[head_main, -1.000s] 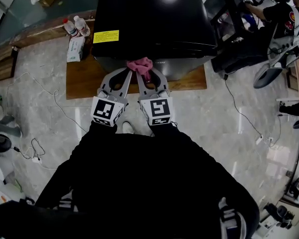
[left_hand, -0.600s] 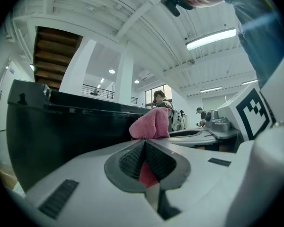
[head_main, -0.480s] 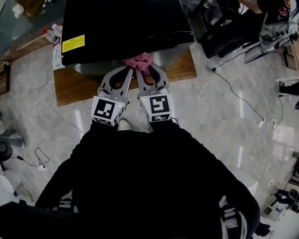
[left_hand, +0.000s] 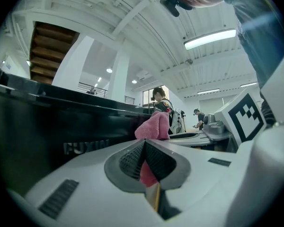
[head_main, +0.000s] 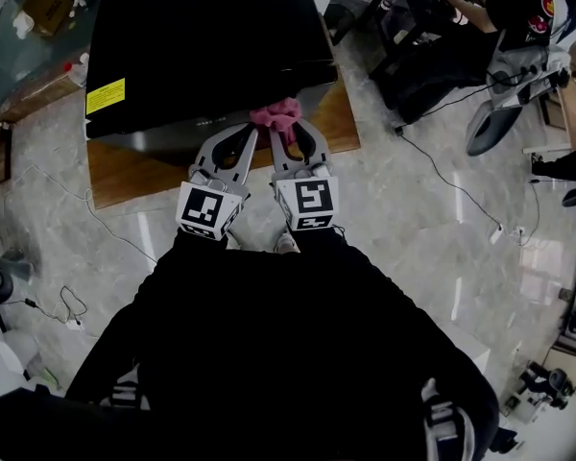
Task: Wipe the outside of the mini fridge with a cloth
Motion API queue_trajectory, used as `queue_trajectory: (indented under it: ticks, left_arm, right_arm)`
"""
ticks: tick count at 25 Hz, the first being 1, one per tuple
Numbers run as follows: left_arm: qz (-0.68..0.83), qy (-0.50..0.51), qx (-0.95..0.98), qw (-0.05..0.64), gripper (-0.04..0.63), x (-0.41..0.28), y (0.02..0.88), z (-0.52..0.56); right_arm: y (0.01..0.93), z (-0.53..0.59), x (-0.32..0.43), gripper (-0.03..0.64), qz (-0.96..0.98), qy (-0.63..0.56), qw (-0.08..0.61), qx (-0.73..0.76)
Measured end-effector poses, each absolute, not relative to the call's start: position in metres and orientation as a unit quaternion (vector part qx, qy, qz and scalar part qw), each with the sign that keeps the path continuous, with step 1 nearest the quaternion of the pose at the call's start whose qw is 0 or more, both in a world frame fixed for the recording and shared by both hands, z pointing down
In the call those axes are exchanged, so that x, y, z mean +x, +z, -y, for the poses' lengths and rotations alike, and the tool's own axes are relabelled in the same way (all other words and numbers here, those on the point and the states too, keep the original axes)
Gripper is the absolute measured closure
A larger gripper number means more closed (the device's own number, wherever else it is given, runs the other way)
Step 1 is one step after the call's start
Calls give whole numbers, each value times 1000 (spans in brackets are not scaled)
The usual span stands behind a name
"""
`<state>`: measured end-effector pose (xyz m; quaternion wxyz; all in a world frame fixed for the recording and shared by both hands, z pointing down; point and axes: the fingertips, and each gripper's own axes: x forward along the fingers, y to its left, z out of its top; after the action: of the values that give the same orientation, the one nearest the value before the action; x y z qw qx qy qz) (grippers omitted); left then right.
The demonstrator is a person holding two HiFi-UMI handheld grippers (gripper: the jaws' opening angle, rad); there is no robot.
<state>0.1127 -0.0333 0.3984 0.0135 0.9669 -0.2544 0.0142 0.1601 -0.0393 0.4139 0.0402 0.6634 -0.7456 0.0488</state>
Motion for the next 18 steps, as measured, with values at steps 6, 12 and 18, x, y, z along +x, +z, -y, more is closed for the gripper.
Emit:
queue_trajectory:
  ticks: [6,12,18]
  left_arm:
    - [248,4,969,15,589,150,395,27]
    - [244,3,970,23,589,163,398,19]
    - [249,2,968,23,589,143,403,8]
  right_arm:
    - [418,34,206,528,735,64,32,674]
    - [428,30,240,528,722,73,32,687]
    - [434,18,251,528,709,73,34,700]
